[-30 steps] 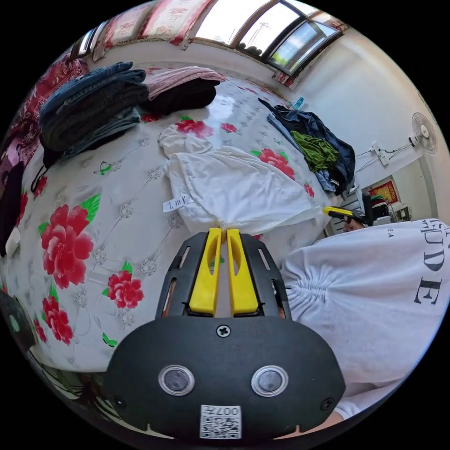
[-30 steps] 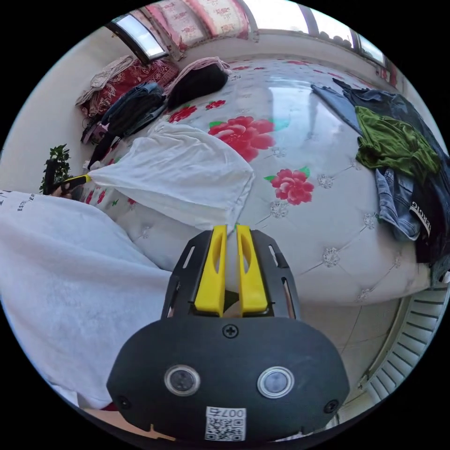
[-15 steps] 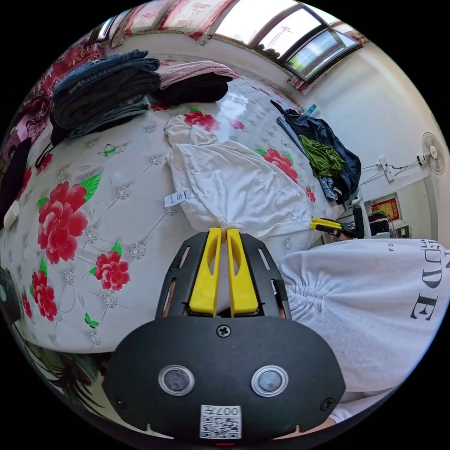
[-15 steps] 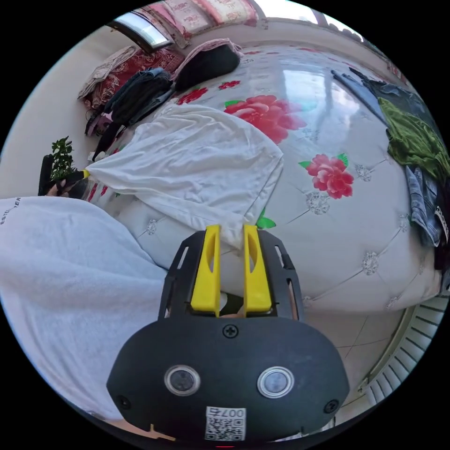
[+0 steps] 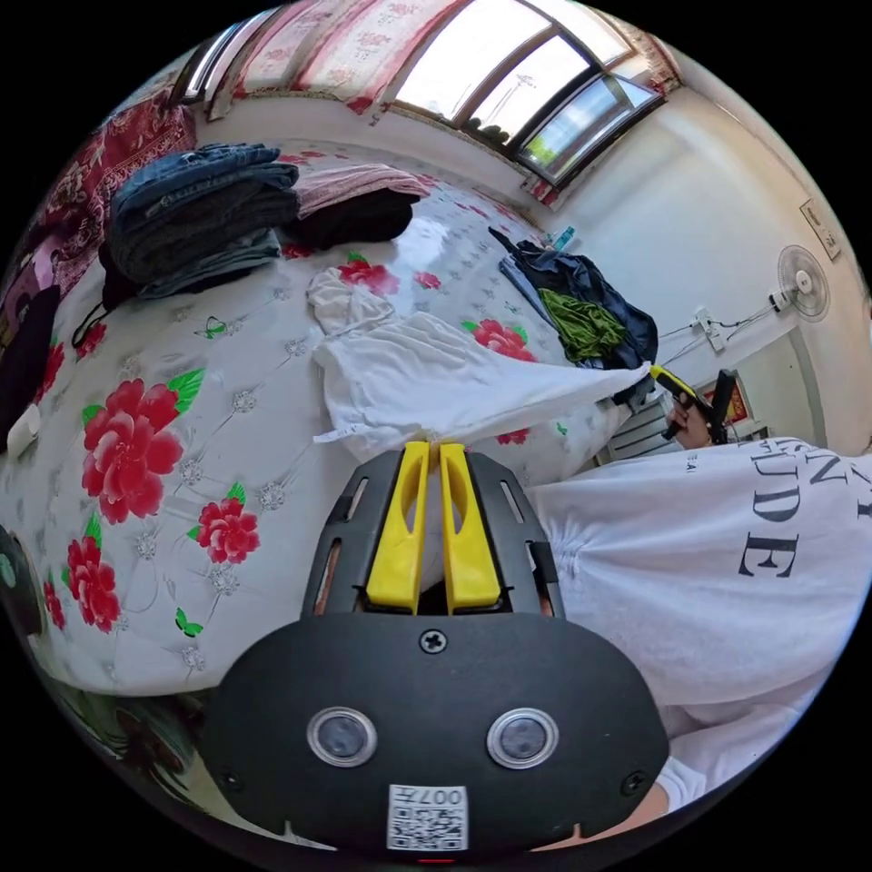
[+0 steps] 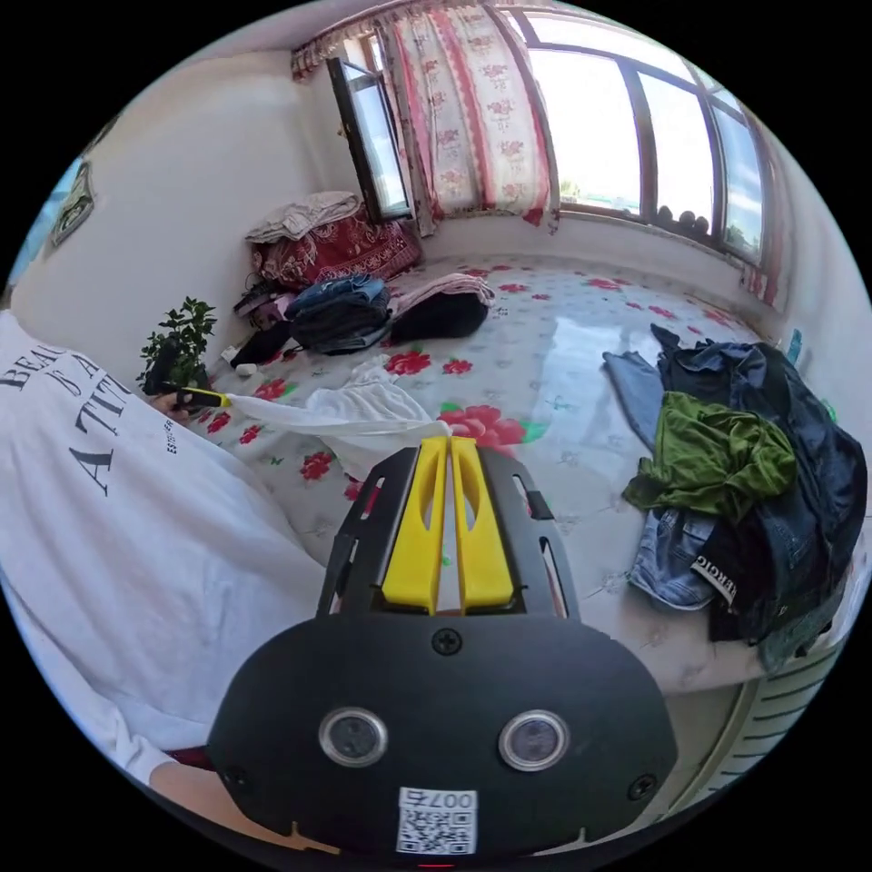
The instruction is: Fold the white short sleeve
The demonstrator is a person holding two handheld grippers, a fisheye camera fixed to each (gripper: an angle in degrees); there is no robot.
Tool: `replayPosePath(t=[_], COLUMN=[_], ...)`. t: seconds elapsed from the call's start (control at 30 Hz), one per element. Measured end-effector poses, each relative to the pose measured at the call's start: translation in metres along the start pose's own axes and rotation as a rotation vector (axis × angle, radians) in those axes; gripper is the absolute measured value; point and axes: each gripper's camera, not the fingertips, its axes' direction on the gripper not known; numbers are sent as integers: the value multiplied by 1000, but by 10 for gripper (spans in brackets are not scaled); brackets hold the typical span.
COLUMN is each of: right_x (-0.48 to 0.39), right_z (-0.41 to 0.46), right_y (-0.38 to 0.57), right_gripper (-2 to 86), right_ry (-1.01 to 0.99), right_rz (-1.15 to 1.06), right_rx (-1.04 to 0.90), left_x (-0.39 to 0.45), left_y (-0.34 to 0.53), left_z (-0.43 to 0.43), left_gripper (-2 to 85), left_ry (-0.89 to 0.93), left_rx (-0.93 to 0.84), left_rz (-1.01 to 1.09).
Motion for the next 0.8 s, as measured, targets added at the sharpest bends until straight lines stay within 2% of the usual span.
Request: replayPosePath(t=[0.2,0.33,0.53,0.8], right_x=[-4,-13,-19,-30], right_z=[81,140,158,163], right_y=[25,62,79,70], right_gripper=[-3,-3,-3,-3], right_ry=[-19,-69,-78,-74], right_rz=[10,84,160,150], right_rx=[-271,-416,-418,-425], left_x=[-9,-2,27,83], left_y=[13,25,19,-1], left_z=[87,125,140,182], left_gripper=[6,42,73,90], left_ry=[-15,-87,-151,-195], left_rx=[-236,-319,-327,-302], left_rz=[-44,-69,-3,140])
